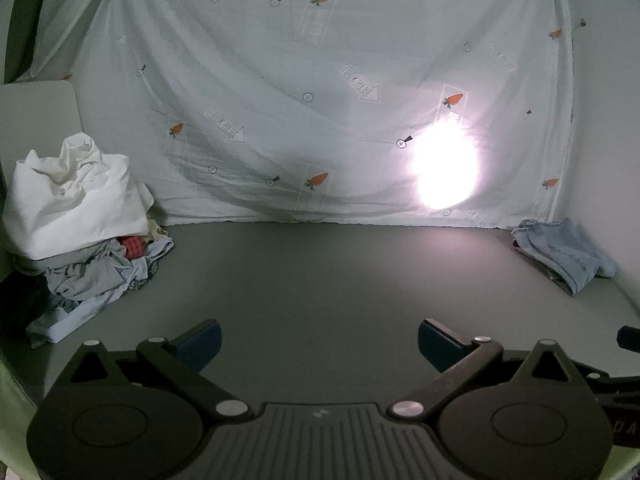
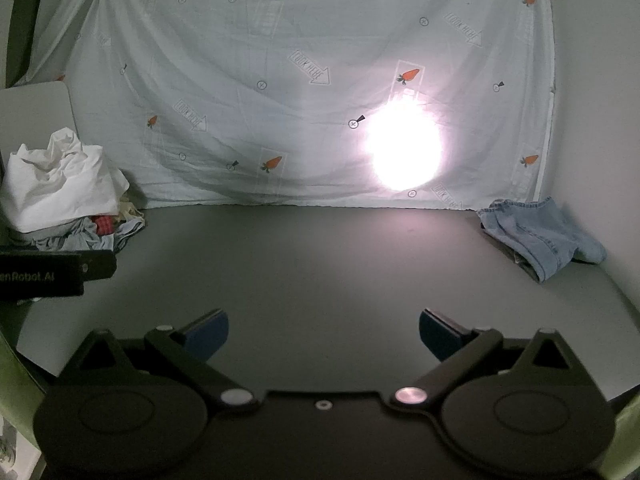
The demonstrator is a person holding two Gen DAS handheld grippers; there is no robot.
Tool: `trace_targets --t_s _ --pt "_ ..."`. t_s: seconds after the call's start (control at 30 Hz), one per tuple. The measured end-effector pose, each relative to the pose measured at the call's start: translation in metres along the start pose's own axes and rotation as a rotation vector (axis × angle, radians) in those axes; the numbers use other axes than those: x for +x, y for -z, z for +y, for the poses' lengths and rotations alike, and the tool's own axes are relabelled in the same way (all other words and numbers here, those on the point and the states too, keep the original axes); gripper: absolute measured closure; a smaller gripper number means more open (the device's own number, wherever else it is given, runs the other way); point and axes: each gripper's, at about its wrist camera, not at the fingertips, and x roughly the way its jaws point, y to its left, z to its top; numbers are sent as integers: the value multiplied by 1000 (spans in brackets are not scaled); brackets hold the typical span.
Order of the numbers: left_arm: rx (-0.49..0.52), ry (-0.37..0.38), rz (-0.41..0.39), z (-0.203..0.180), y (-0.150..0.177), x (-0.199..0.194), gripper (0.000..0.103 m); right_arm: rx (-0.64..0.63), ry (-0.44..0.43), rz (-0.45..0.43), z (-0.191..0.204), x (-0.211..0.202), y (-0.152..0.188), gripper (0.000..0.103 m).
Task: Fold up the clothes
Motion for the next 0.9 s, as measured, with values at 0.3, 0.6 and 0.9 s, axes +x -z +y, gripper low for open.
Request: trace_targets --t_s 0.3,0.6,0.9 --pt "5 -13 -14 -7 -3 0 0 1 0 -10 2 -2 1 0" --pt "10 -18 -10 -8 -4 -3 0 5 0 -9 -1 -2 0 0" --pt "9 -20 -10 -5 -5 -4 0 5 1 -9 -2 -5 -1 0"
